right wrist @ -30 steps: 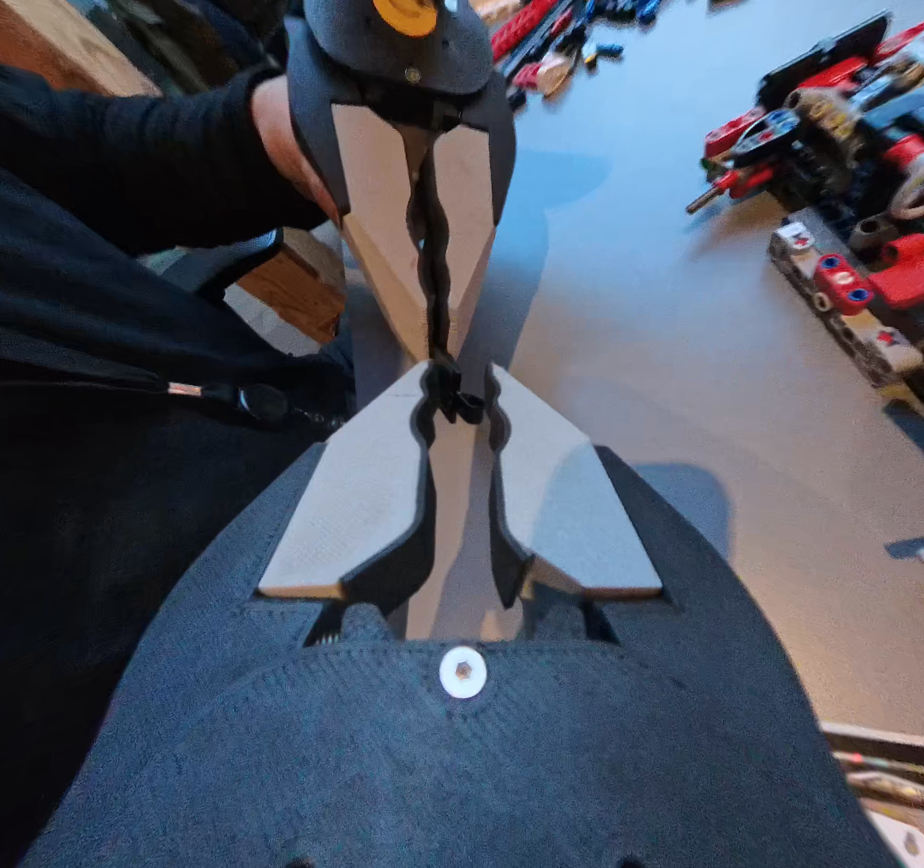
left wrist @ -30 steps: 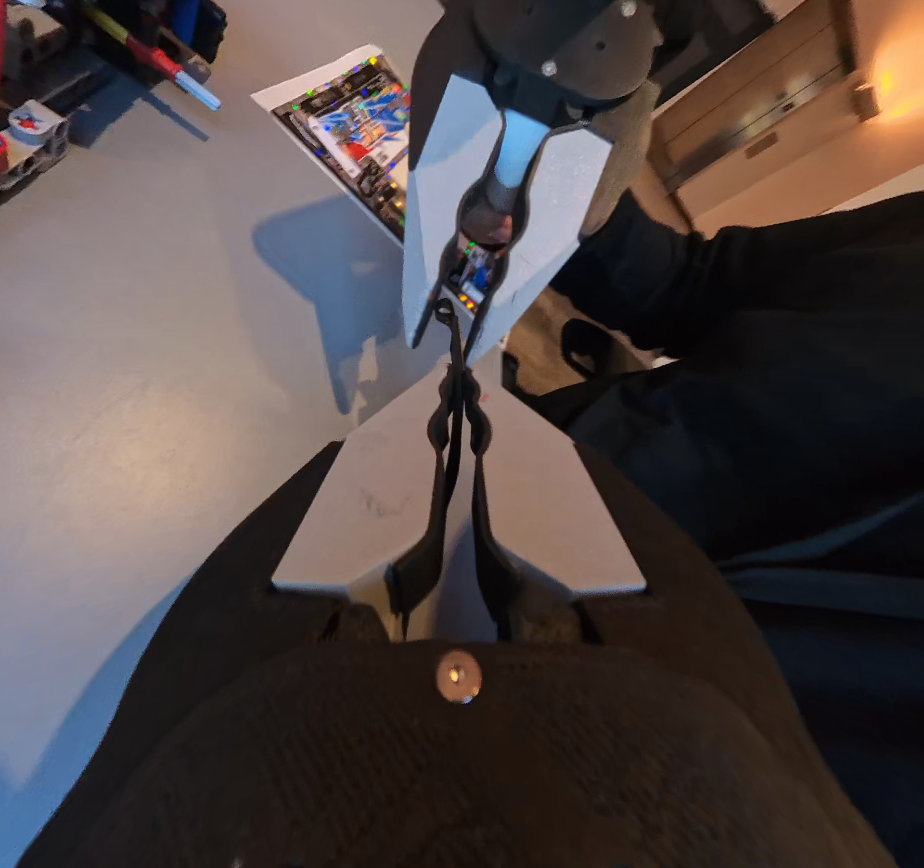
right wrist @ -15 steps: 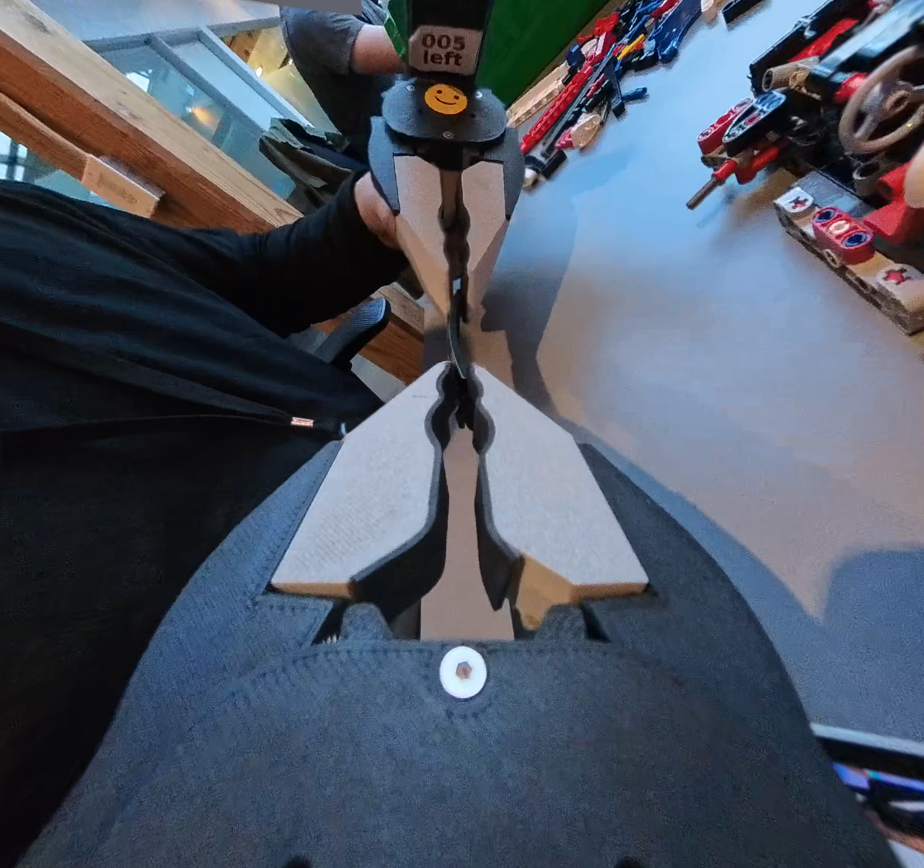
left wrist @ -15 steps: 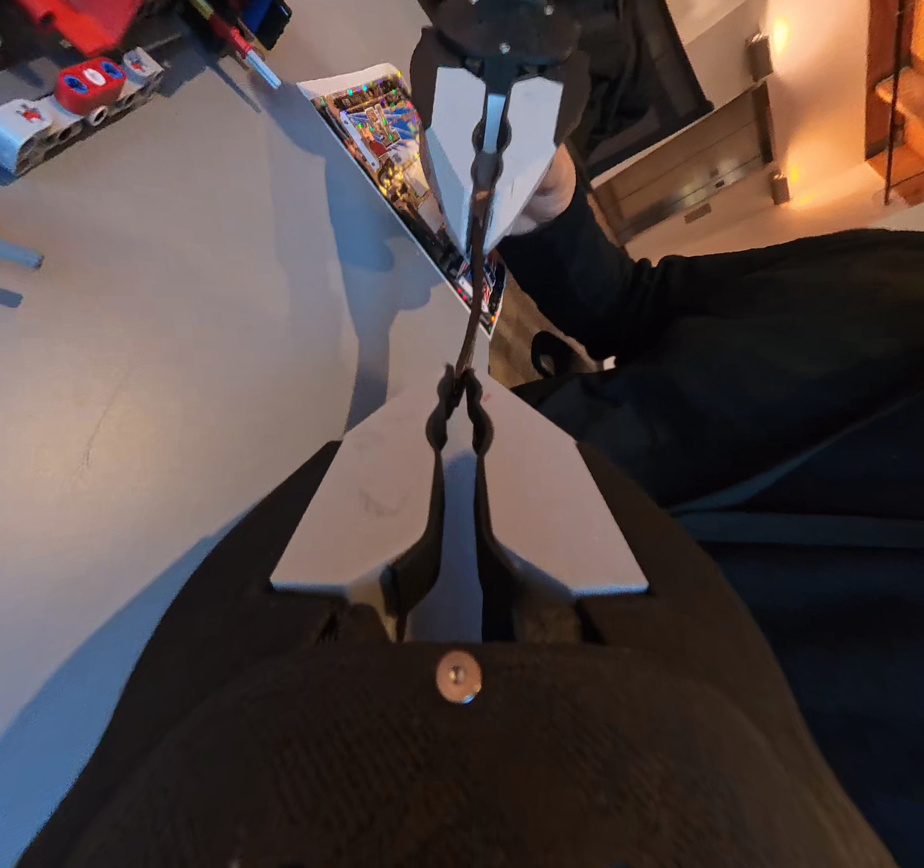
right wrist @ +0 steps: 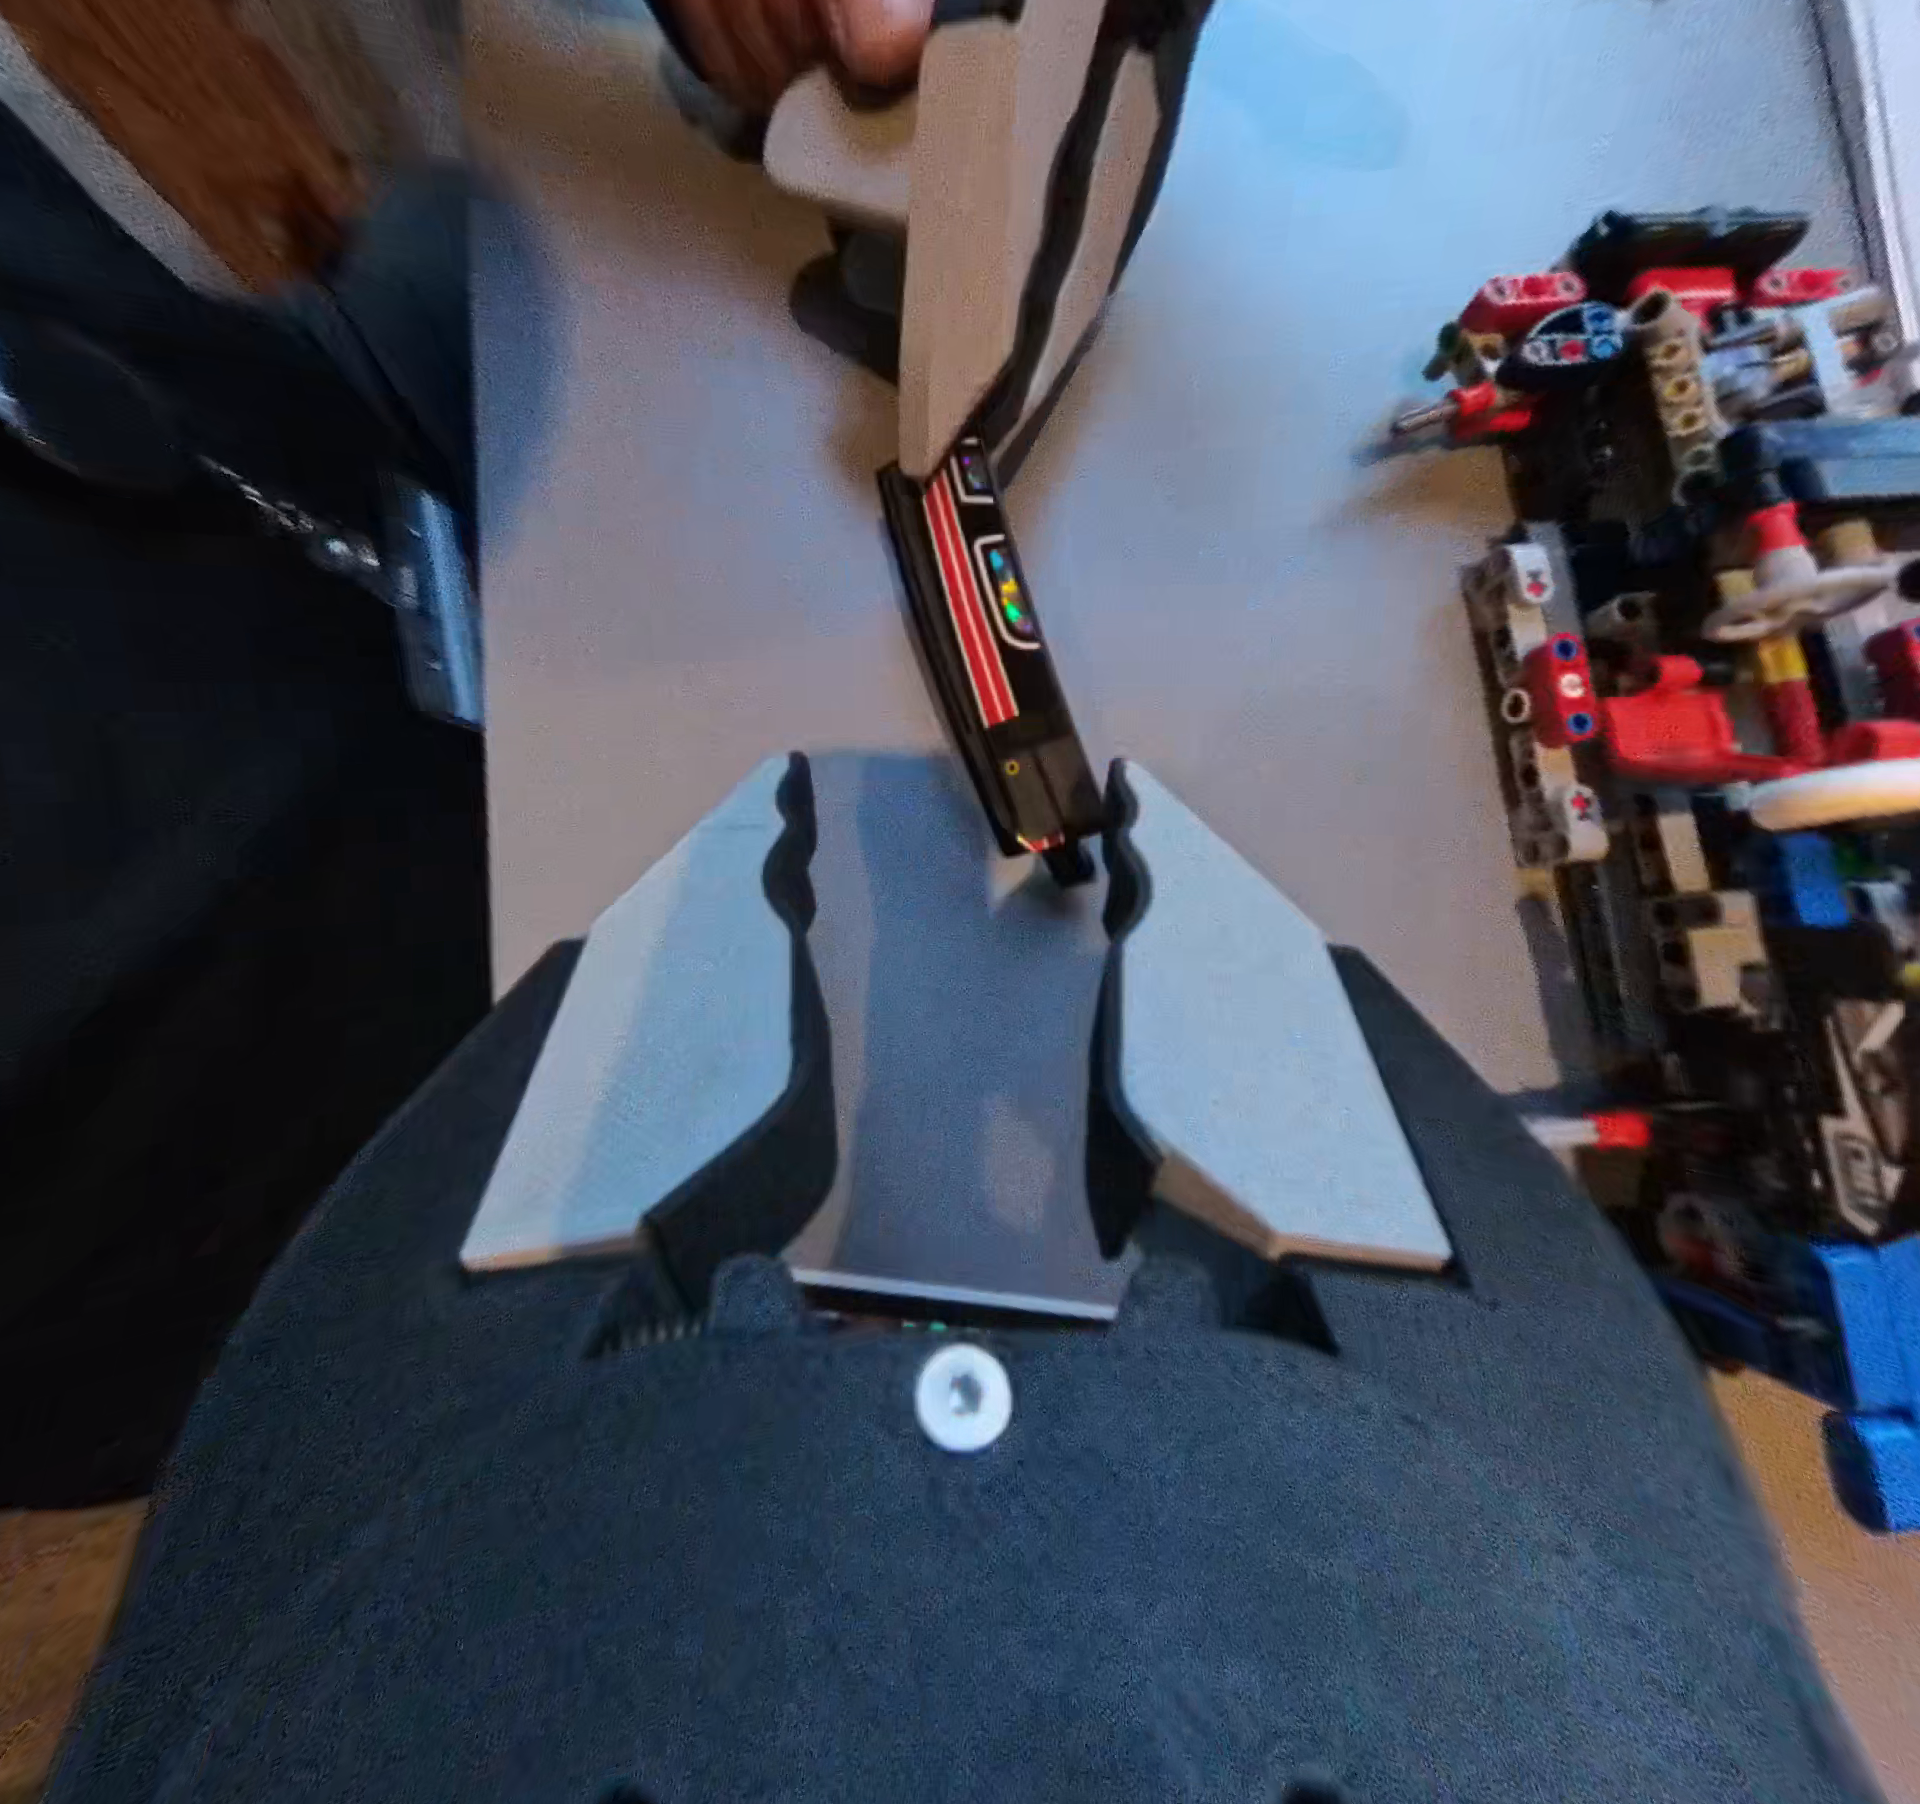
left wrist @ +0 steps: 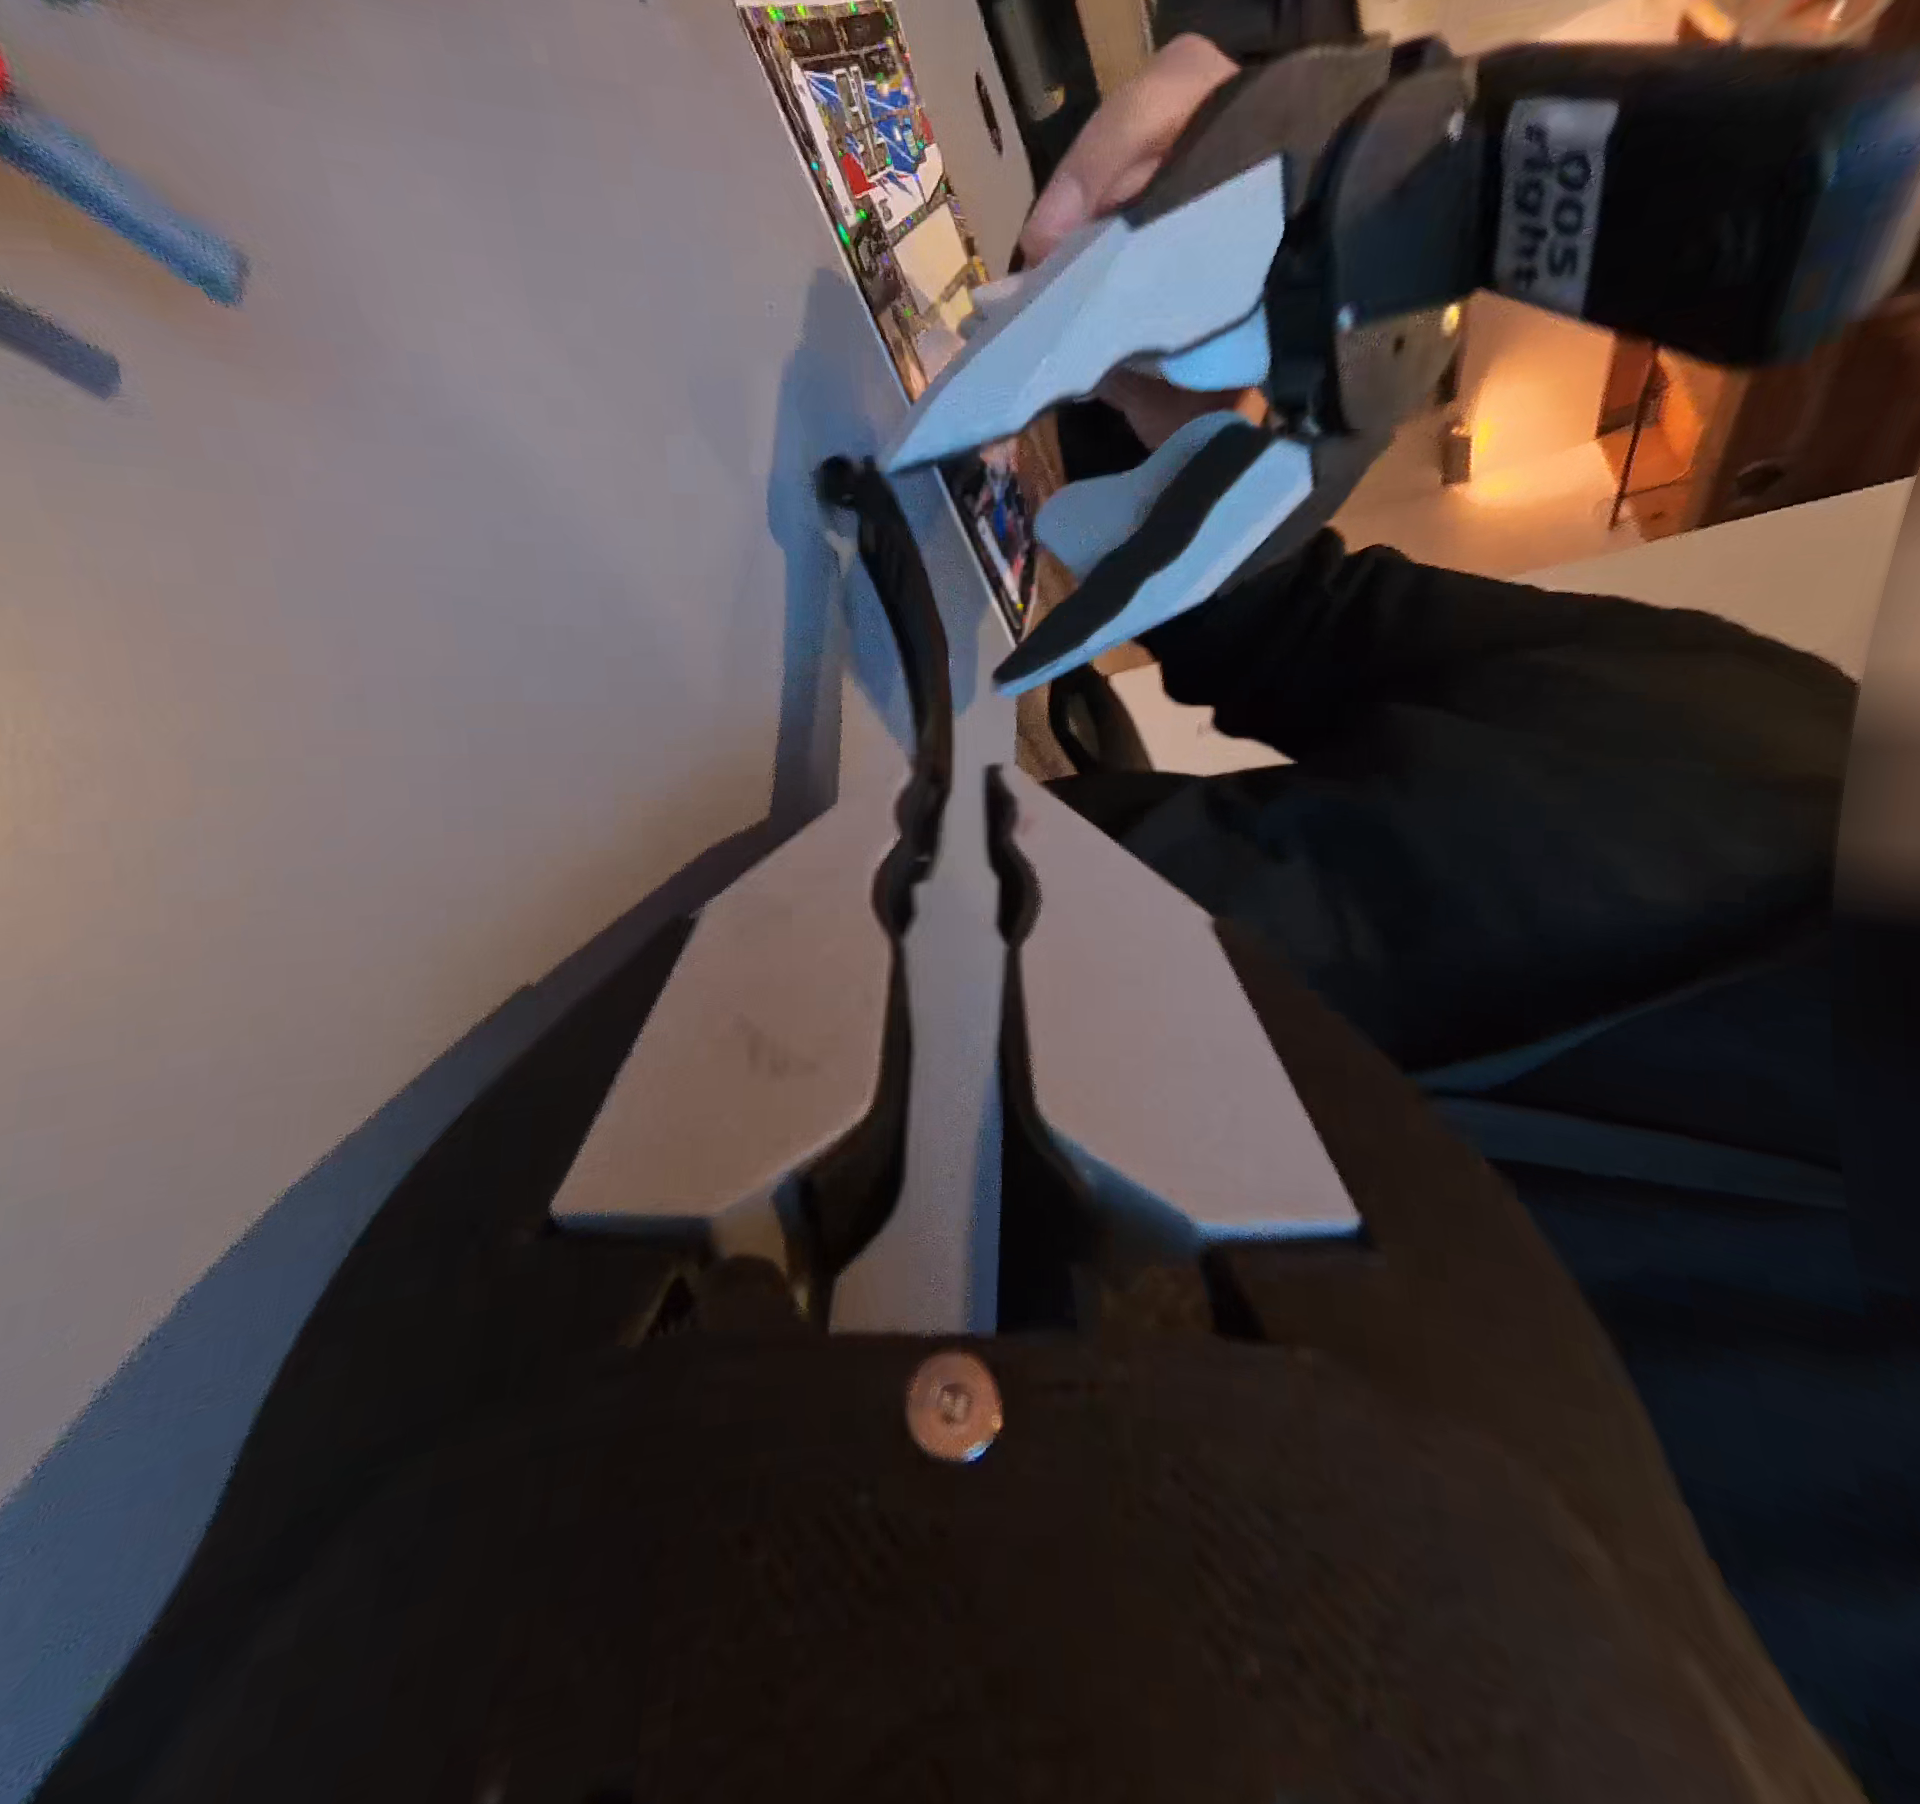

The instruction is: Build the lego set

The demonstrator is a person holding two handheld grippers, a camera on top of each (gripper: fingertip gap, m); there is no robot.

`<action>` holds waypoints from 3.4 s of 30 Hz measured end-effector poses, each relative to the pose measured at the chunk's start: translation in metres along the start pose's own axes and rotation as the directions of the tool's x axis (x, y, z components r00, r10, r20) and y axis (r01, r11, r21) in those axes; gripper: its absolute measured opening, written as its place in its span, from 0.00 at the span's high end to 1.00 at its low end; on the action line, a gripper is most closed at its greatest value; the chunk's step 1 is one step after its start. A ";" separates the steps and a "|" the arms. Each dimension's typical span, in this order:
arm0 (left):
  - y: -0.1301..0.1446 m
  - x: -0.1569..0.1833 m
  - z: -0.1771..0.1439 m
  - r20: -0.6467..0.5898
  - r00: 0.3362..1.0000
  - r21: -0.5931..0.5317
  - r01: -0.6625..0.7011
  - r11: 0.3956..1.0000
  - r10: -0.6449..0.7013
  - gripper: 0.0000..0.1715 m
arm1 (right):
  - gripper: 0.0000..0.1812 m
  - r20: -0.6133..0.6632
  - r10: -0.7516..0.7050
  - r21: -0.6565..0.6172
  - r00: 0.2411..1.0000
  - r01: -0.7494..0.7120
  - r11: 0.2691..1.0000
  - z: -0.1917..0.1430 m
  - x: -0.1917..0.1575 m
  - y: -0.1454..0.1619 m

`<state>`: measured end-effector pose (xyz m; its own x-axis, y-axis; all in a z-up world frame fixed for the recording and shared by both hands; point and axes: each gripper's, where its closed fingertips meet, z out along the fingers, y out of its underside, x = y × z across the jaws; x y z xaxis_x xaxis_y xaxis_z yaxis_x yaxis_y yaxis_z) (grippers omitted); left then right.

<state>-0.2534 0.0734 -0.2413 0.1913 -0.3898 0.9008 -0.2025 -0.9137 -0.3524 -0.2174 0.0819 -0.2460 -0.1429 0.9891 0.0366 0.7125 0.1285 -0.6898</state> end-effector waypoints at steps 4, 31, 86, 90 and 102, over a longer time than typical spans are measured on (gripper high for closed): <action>-0.009 -0.015 -0.013 0.213 0.967 -0.023 -0.137 0.990 0.139 0.66 | 0.69 0.032 0.055 -0.040 0.998 -0.053 0.998 0.021 0.005 0.006; -0.021 -0.013 -0.026 0.593 0.435 -0.166 -0.757 0.632 0.677 0.61 | 1.00 -0.576 0.231 -0.122 0.784 -0.362 0.924 -0.132 0.045 0.191; -0.196 -0.042 0.023 0.421 0.360 -0.752 -0.375 0.542 0.833 0.52 | 0.99 -0.129 0.037 0.207 0.991 -0.010 0.978 -0.031 0.048 0.045; -0.200 -0.048 0.017 0.427 0.336 -0.779 -0.335 0.530 0.840 0.54 | 0.94 -0.112 0.059 0.247 0.992 -0.030 0.969 -0.036 0.049 0.042; -0.186 -0.030 -0.030 0.488 0.579 -0.540 -0.388 0.747 0.653 0.51 | 0.82 -0.277 0.229 0.361 0.933 -0.120 0.925 -0.085 0.104 0.036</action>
<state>-0.2500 0.2585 -0.1952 0.4469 -0.8787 0.1679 -0.7438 -0.4693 -0.4759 -0.1479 0.1953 -0.2055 0.2198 0.9726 0.0763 0.4277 -0.0258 -0.9036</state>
